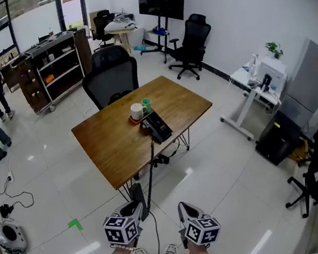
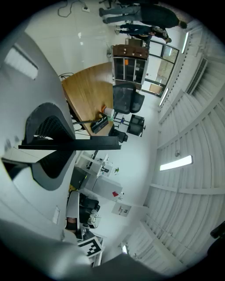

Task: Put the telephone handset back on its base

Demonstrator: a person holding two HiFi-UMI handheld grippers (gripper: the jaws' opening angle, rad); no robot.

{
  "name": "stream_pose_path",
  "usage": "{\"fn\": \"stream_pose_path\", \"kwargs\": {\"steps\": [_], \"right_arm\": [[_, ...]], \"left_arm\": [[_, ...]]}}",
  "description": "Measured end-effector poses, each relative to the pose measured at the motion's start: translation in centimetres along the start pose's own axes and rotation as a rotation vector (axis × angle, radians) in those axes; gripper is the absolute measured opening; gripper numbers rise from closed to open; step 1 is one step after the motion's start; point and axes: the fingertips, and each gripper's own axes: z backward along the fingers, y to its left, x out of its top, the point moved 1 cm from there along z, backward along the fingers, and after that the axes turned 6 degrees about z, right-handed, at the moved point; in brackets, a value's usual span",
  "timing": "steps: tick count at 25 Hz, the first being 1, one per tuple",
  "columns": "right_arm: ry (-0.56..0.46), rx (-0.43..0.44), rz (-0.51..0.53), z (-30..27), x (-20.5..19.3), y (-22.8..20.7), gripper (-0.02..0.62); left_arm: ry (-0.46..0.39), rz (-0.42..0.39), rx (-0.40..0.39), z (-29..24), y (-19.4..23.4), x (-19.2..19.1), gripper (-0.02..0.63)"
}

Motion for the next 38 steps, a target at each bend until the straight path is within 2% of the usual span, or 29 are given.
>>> {"fn": "stream_pose_path", "kwargs": {"steps": [16,24,34,38], "right_arm": [[0.000,0.054,0.000,0.6,0.6,-5.3,0.000],[-0.003,0.085,-0.006,-2.2,1.6,-7.1,0.000],[0.007,0.078,0.010,-8.7,5.4,-12.0,0.000],[0.028,0.074,0.000,-12.3,7.2,-14.0,0.000]], "left_arm": [[-0.041,-0.017,0.046,-2.9,-3.3,1.0,0.075],[-0.065,0.001,0.066,-4.9,-2.6,2.3,0.075],[-0.055,0.034,0.041,-14.1,-0.5,6.2,0.075],[-0.039,0.080,0.019,-18.5,0.7,8.5,0.074]]}}
